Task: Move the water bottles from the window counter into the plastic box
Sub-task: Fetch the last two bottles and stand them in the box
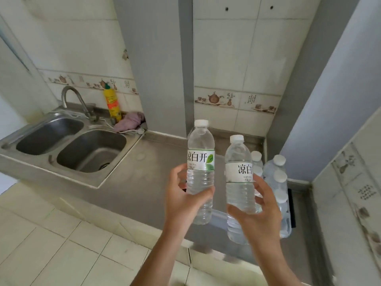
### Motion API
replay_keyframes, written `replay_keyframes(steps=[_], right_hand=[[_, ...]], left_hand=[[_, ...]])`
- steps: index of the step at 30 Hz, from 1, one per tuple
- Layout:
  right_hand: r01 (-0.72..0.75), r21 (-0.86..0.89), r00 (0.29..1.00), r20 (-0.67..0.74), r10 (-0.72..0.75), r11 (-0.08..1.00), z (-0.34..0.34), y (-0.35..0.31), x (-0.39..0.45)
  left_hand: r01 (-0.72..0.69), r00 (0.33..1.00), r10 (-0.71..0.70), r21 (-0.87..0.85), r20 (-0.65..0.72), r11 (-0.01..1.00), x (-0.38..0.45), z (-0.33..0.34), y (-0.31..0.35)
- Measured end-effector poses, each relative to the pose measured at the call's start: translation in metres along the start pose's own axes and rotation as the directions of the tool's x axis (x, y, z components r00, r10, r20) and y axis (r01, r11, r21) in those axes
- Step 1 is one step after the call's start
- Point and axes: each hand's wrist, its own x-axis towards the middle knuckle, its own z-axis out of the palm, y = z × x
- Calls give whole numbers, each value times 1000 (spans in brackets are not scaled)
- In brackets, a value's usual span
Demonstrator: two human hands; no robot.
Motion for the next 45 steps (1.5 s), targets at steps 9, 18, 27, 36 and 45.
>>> replay_keyframes(steps=[9, 18, 27, 36, 45], right_hand=[[50, -85, 970, -234, -68, 995, 35, 22, 30], [91, -258, 870, -449, -203, 962, 83, 43, 37], [128, -376, 818, -484, -312, 918, 110, 46, 49], [3, -315, 826, -535, -180, 949, 114, 65, 52], [-32, -311, 862, -489, -131, 950, 114, 78, 62]], left_hand=[[-26, 944, 2, 69, 331, 997, 110, 56, -35], [-92, 836, -15, 167, 548, 982, 150, 109, -59], [-38, 818, -103, 232, 566, 972, 153, 124, -85], [-32, 806, -125, 253, 578, 967, 155, 119, -112], [7, 814, -52, 79, 579, 997, 170, 106, -114]])
